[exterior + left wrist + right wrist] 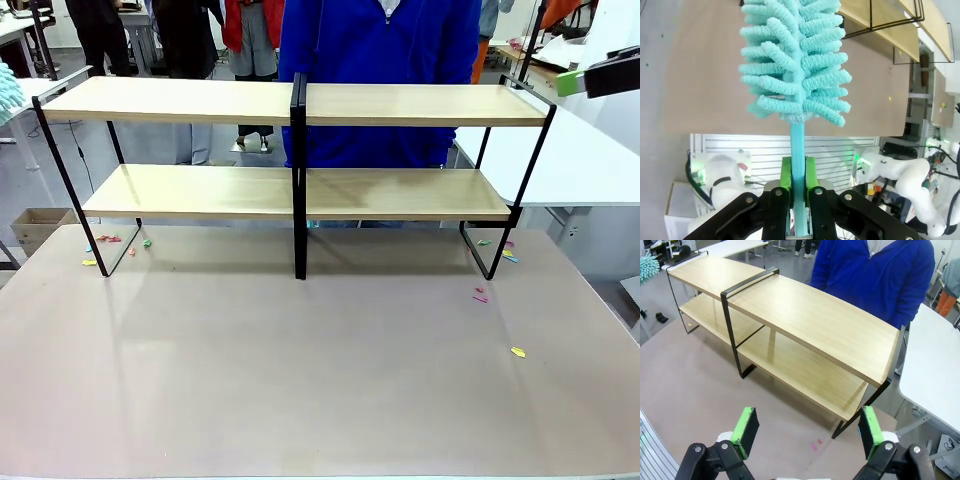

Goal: Clean the shelves.
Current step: Place the Duster on the table.

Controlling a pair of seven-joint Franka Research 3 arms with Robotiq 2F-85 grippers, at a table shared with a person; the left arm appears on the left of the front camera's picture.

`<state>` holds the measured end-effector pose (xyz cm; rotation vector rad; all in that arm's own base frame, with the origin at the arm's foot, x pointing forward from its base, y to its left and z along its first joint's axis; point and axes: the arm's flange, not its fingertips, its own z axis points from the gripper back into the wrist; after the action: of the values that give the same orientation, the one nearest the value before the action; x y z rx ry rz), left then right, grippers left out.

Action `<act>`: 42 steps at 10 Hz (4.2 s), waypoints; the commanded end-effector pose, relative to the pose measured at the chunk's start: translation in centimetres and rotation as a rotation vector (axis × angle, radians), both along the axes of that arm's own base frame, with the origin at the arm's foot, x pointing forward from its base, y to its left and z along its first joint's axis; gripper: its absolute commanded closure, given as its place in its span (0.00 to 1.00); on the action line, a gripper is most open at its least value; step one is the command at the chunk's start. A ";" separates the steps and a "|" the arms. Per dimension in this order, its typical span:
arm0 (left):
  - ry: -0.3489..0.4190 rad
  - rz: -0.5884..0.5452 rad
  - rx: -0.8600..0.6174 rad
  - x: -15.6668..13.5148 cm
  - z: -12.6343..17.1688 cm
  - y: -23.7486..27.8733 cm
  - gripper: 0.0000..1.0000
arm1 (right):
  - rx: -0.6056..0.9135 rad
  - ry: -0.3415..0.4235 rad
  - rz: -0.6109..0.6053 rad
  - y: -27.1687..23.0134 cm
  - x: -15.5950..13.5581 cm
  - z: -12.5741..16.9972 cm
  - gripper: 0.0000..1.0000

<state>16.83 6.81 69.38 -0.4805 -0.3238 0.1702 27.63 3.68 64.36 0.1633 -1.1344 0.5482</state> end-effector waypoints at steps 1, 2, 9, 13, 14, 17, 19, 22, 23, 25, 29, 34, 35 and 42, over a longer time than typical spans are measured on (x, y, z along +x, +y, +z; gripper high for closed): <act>0.005 0.017 -0.002 -0.1 0.5 0.4 0.88 | 0.005 0.000 -0.002 -0.1 0.1 0.0 0.00; 0.000 0.000 0.000 0.0 0.0 0.0 0.88 | 0.005 0.000 -0.002 -0.1 0.1 0.0 0.00; 0.494 -1.106 -0.324 3.6 -10.1 -5.6 0.88 | 0.556 0.772 -0.109 -2.0 -1.7 -8.5 0.00; 0.593 -1.004 -0.363 7.1 -22.3 -5.0 0.88 | 0.391 0.587 0.113 0.1 0.4 -5.8 0.00; 0.552 -0.950 -0.352 7.6 -24.2 -5.2 0.88 | 0.391 0.587 0.113 0.1 0.4 -5.8 0.00; 0.423 -0.930 -0.367 11.9 -27.0 -5.0 0.88 | 0.391 0.587 0.113 0.1 0.4 -5.8 0.00; 0.442 -0.946 -0.378 14.7 -27.8 -5.2 0.88 | 0.391 0.587 0.113 0.1 0.4 -5.8 0.00; 0.456 -0.928 -0.349 16.7 -28.2 -5.2 0.88 | 0.391 0.587 0.113 0.1 0.4 -5.8 0.00; 0.483 -0.901 -0.298 17.4 -28.3 -4.7 0.84 | 0.391 0.587 0.113 0.1 0.4 -5.8 0.00; 0.434 -0.753 -0.182 18.1 -27.4 -2.6 0.25 | 0.391 0.587 0.113 0.1 0.4 -5.8 0.00; 0.110 -0.147 0.027 17.4 -21.9 1.9 0.09 | 0.391 0.587 0.113 0.1 0.4 -5.8 0.00; 0.092 0.086 -0.509 14.6 -18.6 -4.2 0.00 | 0.391 0.587 0.113 0.1 0.4 -5.8 0.00; 0.110 0.135 -0.587 14.9 -19.3 -5.1 0.00 | 0.391 0.587 0.113 0.1 0.4 -5.8 0.00; 0.136 0.060 -0.492 14.9 -17.8 -3.8 0.00 | 0.391 0.587 0.113 0.1 0.4 -5.8 0.00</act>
<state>31.84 2.84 51.62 -0.9402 -0.1592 0.3543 27.70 3.73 58.58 0.6721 -0.6241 0.3217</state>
